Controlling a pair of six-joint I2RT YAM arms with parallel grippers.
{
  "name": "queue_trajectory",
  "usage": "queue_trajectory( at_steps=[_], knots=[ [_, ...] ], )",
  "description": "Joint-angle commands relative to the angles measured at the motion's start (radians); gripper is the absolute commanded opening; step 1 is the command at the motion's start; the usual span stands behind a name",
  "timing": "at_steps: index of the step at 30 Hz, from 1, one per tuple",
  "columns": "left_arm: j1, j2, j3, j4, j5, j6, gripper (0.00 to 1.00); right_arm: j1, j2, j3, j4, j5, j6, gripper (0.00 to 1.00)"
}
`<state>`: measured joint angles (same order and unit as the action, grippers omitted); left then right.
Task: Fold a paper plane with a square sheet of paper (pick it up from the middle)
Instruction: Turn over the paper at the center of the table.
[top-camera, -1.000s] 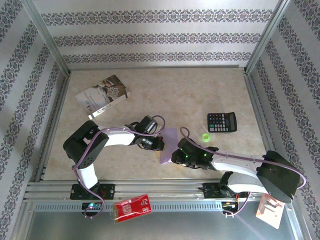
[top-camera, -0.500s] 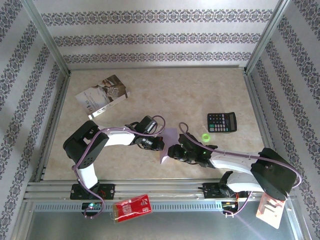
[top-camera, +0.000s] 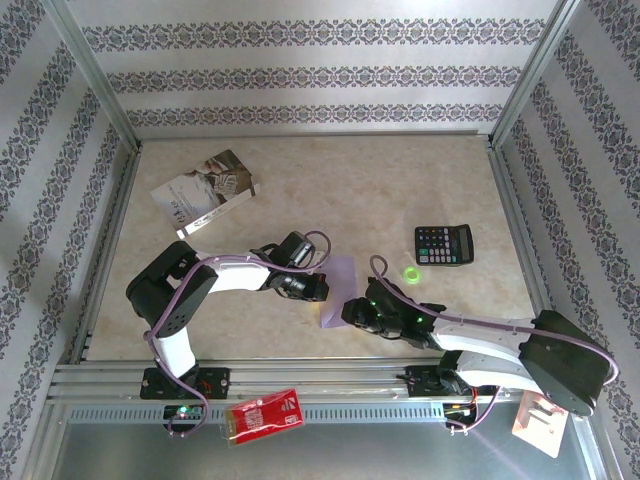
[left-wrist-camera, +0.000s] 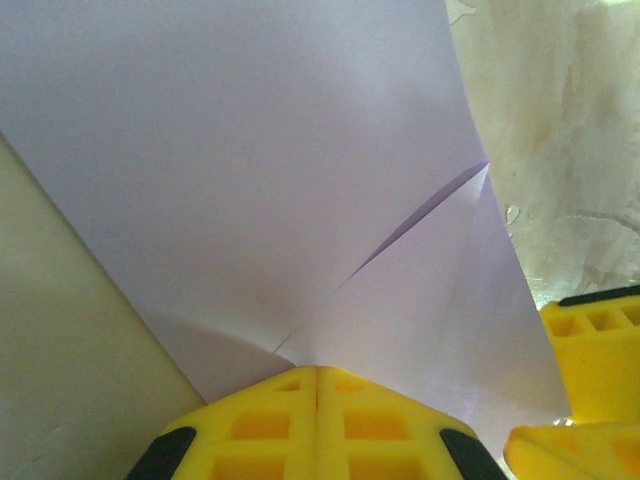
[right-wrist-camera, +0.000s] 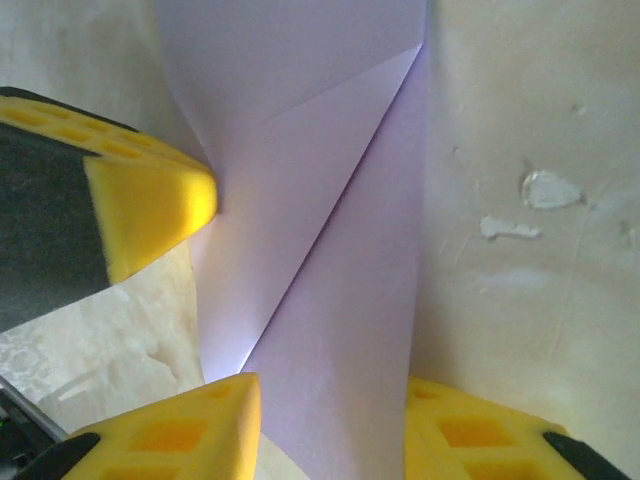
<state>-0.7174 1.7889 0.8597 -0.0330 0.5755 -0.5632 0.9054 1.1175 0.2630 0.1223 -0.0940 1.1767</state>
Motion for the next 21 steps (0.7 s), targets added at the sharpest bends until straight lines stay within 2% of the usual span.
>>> queue_trajectory(
  at_steps=[1,7,13,16,21],
  knots=[
    [0.010,0.024,-0.028,-0.104,-0.058,0.028,0.00,0.028,-0.031,-0.022,0.021,0.099,0.060,0.31],
    [0.010,0.024,-0.030,-0.102,-0.057,0.020,0.00,0.059,-0.050,-0.036,0.000,0.172,0.109,0.23],
    [0.010,0.013,-0.021,-0.101,-0.053,0.005,0.05,0.067,-0.055,-0.049,-0.014,0.210,0.118,0.09],
    [0.010,-0.010,-0.005,-0.089,-0.037,-0.023,0.18,0.066,-0.068,-0.036,-0.050,0.222,0.069,0.01],
    [0.012,-0.101,0.014,-0.051,-0.021,-0.093,0.38,0.013,-0.139,-0.004,-0.177,0.198,-0.058,0.00]
  ],
)
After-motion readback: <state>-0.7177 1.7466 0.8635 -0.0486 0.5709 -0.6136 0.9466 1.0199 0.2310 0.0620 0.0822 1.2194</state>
